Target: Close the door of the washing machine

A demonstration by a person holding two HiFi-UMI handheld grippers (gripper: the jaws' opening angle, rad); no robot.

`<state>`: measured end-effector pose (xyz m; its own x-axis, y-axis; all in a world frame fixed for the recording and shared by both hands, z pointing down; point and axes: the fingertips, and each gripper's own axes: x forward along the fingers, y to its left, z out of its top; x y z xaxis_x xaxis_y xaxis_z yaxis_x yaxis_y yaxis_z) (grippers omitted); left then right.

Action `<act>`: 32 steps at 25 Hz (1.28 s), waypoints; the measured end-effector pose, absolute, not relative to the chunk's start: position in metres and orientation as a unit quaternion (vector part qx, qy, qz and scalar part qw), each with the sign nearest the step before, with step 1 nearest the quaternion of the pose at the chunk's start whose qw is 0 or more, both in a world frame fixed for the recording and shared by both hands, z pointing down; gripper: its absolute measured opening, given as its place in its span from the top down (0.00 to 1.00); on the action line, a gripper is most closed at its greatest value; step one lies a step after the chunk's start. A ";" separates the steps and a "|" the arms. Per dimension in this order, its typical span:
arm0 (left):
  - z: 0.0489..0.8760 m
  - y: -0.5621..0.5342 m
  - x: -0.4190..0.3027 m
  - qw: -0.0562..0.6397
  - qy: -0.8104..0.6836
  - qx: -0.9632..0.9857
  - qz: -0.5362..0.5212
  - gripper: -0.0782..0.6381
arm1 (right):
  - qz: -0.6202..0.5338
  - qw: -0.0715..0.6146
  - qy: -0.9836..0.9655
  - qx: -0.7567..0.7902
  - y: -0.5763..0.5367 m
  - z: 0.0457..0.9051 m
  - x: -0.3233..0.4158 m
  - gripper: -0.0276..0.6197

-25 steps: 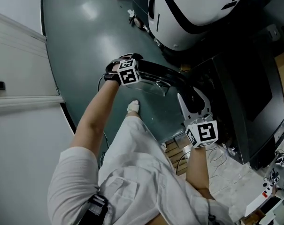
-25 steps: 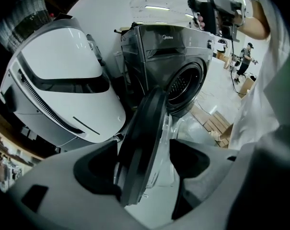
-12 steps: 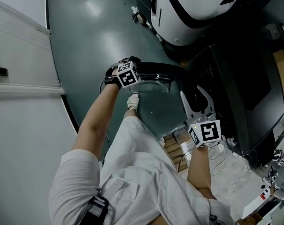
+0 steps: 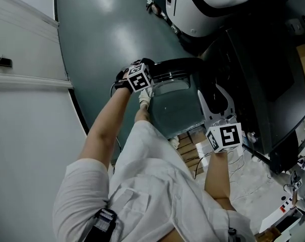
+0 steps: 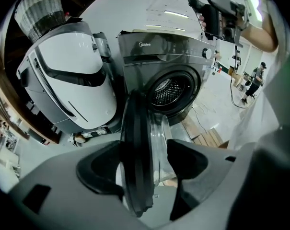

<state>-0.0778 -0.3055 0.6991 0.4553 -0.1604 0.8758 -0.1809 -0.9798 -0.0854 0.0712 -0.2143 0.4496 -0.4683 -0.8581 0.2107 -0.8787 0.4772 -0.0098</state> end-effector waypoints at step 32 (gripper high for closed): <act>0.696 -0.128 0.036 0.092 -0.062 0.897 0.429 0.45 | 0.068 0.086 -0.818 0.565 -0.085 0.462 0.164 0.65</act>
<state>0.0359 -0.1280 0.6963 0.6249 -0.0332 0.7800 -0.1907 -0.9753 0.1112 0.1644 -0.0853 0.4619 -0.3461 -0.9124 0.2183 -0.9360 0.3516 -0.0146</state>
